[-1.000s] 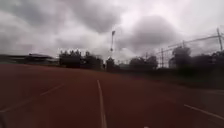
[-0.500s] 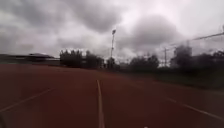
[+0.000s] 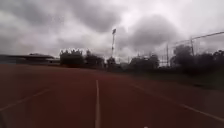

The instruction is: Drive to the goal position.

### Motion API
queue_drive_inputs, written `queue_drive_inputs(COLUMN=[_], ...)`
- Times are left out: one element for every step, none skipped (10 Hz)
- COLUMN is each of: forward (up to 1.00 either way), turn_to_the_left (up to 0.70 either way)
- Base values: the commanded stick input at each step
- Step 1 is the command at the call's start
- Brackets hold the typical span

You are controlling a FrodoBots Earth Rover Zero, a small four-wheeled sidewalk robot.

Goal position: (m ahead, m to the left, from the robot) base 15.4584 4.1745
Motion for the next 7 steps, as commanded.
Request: queue_drive_inputs(forward=[0.70,0.70,0.70,0.70,0.70,0.70,0.70], turn_to_the_left=[0.00,0.00,0.00,0.00,0.00,0.00,0.00])
